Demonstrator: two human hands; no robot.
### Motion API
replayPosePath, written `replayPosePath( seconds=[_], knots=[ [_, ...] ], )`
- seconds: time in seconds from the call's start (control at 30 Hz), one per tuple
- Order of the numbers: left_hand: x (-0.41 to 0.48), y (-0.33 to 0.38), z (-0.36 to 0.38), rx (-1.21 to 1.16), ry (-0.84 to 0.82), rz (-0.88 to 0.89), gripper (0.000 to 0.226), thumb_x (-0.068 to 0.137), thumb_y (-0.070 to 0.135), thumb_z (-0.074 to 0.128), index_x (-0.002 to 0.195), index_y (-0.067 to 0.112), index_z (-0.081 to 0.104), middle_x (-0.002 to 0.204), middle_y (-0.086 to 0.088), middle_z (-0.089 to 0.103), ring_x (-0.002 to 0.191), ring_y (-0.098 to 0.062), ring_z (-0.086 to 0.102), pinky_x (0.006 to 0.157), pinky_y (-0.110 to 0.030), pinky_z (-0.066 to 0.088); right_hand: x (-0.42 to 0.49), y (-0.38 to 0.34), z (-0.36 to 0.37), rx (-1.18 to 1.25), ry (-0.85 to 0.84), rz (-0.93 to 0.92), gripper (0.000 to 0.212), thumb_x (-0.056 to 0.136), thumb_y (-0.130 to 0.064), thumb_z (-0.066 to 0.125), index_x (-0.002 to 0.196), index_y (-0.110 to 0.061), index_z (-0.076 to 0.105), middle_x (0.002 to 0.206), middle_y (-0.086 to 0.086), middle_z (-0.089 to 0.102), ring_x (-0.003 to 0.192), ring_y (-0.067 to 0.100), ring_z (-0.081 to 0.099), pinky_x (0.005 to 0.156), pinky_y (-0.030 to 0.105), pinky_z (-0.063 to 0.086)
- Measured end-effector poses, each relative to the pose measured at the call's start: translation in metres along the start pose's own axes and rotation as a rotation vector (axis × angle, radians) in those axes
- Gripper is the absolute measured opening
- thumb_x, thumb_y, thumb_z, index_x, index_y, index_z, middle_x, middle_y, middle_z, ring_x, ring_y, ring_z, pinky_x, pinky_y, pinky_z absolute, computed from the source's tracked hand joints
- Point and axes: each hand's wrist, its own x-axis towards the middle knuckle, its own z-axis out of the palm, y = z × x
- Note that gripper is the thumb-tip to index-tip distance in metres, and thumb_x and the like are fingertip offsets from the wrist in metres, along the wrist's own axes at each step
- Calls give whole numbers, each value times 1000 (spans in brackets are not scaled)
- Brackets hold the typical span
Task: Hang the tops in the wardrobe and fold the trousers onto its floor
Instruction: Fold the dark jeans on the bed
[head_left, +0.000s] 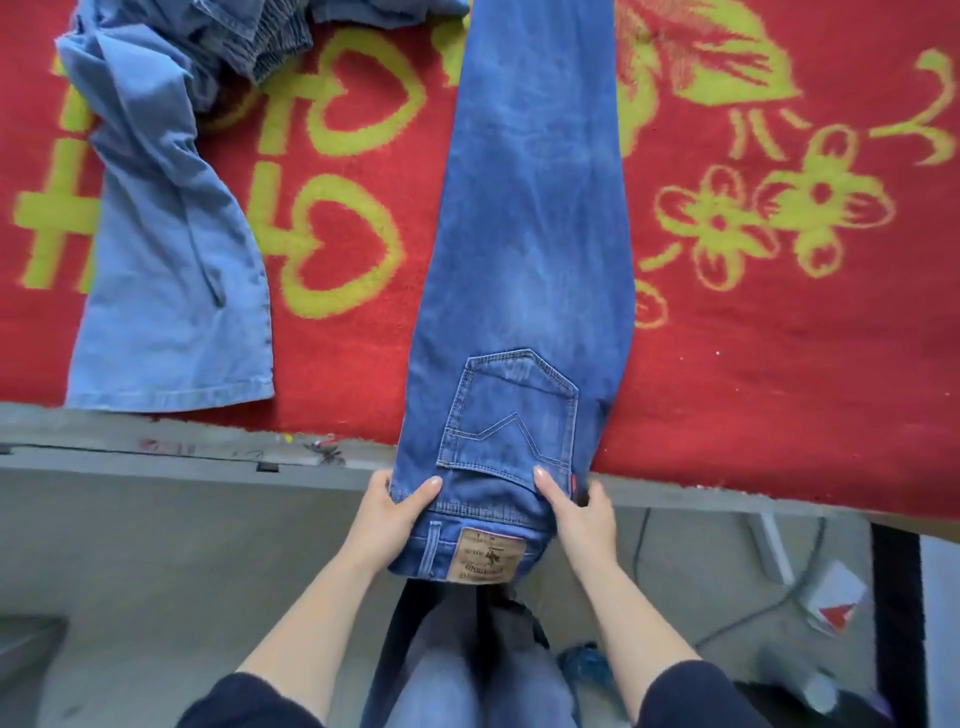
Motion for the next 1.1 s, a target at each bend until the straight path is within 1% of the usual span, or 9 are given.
replayPosePath(
  seconds=[0.1, 0.23, 0.43, 0.53, 0.6, 0.7, 0.77, 0.93, 1.1],
  knots=[
    [-10, 7, 1, -48, -96, -20, 26, 88, 27, 67, 110, 14, 64, 103, 0, 73, 96, -17, 69, 89, -35, 52, 4, -5, -22, 110, -172, -37, 31, 73, -35, 81, 96, -19, 67, 94, -6, 69, 79, -1, 62, 65, 12, 47],
    [-51, -1, 5, -86, -156, -132, 21, 87, 22, 68, 106, 12, 67, 99, -4, 75, 91, -20, 71, 81, -35, 55, -15, 5, -54, -43, -254, -8, 33, 68, -41, 84, 87, -16, 73, 92, -4, 74, 82, 8, 68, 80, 27, 54],
    [-138, -15, 21, 202, -365, -462, 46, 80, 7, 72, 122, 6, 54, 105, -8, 72, 93, -23, 70, 90, -44, 54, -78, 44, -125, -329, -515, 395, 70, 57, -43, 90, 110, -7, 63, 100, 6, 72, 84, 23, 71, 73, 36, 59],
    [-147, 18, 24, 93, -316, -415, 90, 78, 7, 73, 149, 14, 18, 118, -4, 63, 102, -24, 66, 89, -40, 54, -78, 16, -142, -303, -447, 248, 82, 62, -36, 88, 127, 0, 52, 111, 10, 68, 88, 21, 67, 74, 34, 55],
    [-137, 52, 21, -67, -311, -302, 80, 85, 5, 64, 150, 23, 20, 119, -1, 62, 97, -19, 65, 74, -31, 56, -69, -24, -147, -124, -422, 98, 85, 65, -28, 86, 136, -7, 44, 112, 6, 64, 94, 18, 64, 81, 31, 51],
    [-113, 120, 8, -268, -316, -182, 24, 87, 15, 54, 106, 14, 67, 96, -8, 68, 75, -16, 67, 60, -26, 54, -53, -86, -151, 126, -498, 75, 41, 65, -35, 74, 100, -17, 64, 83, 2, 67, 72, 15, 63, 70, 28, 50],
    [-94, 158, 2, -376, -243, -129, 24, 88, 28, 50, 84, 12, 68, 77, -8, 69, 64, -17, 69, 58, -28, 56, -42, -122, -152, 210, -443, 110, 24, 85, -39, 57, 82, -17, 67, 73, 3, 70, 60, 17, 67, 58, 25, 52],
    [-28, 236, -1, -404, -231, -110, 55, 84, 57, 46, 103, 8, 63, 91, -16, 74, 83, -28, 73, 66, -33, 56, 2, -201, -145, 397, -391, 102, 34, 81, -20, 37, 88, 1, 62, 82, 19, 74, 69, 27, 73, 65, 32, 53],
    [46, 330, -6, -348, -268, -41, 58, 86, 61, 38, 104, 12, 64, 97, -17, 73, 85, -26, 73, 72, -35, 53, 59, -297, -137, 417, -387, -63, 14, 86, -12, 50, 87, -9, 63, 80, 10, 75, 69, 21, 73, 57, 25, 55]
  ],
)
